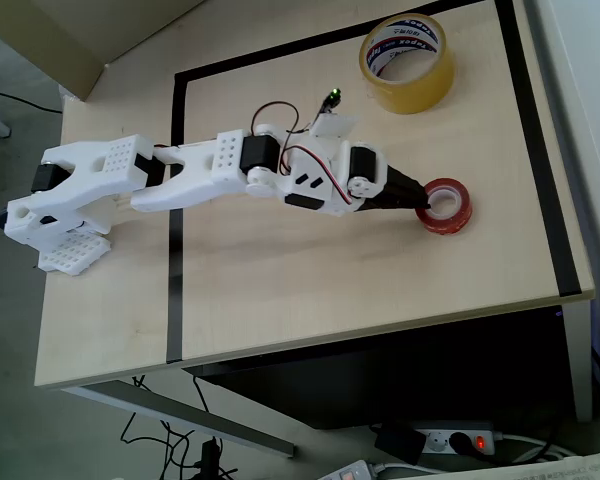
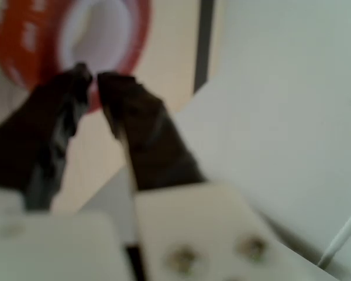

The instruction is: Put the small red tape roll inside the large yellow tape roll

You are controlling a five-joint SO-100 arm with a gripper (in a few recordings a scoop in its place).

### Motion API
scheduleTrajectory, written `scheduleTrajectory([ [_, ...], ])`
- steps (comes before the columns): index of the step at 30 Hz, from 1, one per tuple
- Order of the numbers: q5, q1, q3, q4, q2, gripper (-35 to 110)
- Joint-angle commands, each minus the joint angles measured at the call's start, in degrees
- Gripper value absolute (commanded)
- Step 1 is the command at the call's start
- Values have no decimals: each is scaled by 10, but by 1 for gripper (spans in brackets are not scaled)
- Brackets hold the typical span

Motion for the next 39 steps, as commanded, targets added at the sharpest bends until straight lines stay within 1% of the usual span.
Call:
scheduleTrajectory([
  [1,17,10,-43,-14,28,0],
  [5,23,5,-43,3,12,0],
  [8,23,4,-45,52,10,0],
  [17,23,-4,-192,327,-12,0],
  [22,23,-23,-192,449,28,0],
  [27,23,-49,-192,548,79,0],
  [29,23,-56,-192,560,94,0],
  [34,14,-47,-192,548,134,0],
  [37,-8,-36,-175,543,210,0],
  [39,-25,-35,-126,544,279,2],
])
